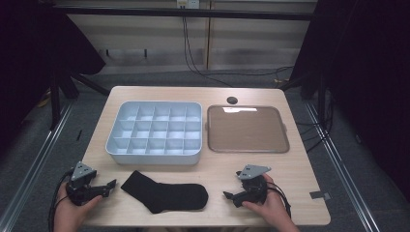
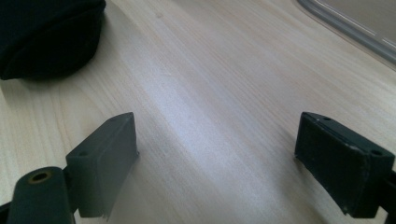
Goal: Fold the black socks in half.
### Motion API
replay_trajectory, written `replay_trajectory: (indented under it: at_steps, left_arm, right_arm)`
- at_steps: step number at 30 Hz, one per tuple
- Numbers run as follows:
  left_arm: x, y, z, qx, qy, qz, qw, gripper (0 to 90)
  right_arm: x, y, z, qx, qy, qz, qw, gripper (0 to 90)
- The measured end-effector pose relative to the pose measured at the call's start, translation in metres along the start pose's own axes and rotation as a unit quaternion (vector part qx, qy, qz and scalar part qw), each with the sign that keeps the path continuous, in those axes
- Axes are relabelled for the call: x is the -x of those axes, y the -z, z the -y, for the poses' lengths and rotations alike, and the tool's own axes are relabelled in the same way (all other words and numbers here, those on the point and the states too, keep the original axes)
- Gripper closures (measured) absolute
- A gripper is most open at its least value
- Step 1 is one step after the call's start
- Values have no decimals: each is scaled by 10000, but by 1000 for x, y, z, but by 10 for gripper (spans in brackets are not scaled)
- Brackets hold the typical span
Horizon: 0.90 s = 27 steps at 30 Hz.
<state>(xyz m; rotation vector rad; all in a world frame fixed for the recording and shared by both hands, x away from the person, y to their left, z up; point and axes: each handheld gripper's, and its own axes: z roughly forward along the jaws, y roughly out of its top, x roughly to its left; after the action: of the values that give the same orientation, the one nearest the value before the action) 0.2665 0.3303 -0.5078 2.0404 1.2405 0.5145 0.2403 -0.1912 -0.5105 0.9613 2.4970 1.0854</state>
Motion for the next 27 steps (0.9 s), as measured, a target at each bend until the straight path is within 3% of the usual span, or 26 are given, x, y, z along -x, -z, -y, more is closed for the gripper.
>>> replay_trajectory:
  at_steps: [13, 17, 18, 19, 20, 25, 26, 27]
  left_arm:
    - [1, 0, 0, -14, 3, 18, 10000, 152]
    - [2, 2, -2, -144, 29, 11, 9999, 168]
    - [2, 3, -3, -131, 182, 4, 9997, 170]
    - [2, 3, -3, -131, 182, 4, 9997, 184]
    - [2, 5, -4, -186, 304, 14, 9994, 206]
    - [0, 10, -7, -333, 499, 28, 9982, 253]
    - [1, 14, -10, -371, 568, 57, 9977, 264]
    - [2, 15, -12, -380, 562, 62, 9977, 273]
  right_arm:
    - [0, -2, -2, 4, -6, 14, 10000, 129]
    - [-1, -2, -2, 14, -15, 19, 10000, 145]
    - [-1, -2, -3, -6, -10, 23, 10000, 158]
    - [-1, -2, -3, -6, -10, 23, 10000, 158]
    - [-3, -1, -5, -48, 27, -6, 10000, 216]
    - [-9, 1, -10, -117, 144, -114, 9998, 292]
    - [-13, 3, -14, -167, 287, -212, 9992, 390]
    - [-15, 3, -15, -171, 330, -239, 9990, 426]
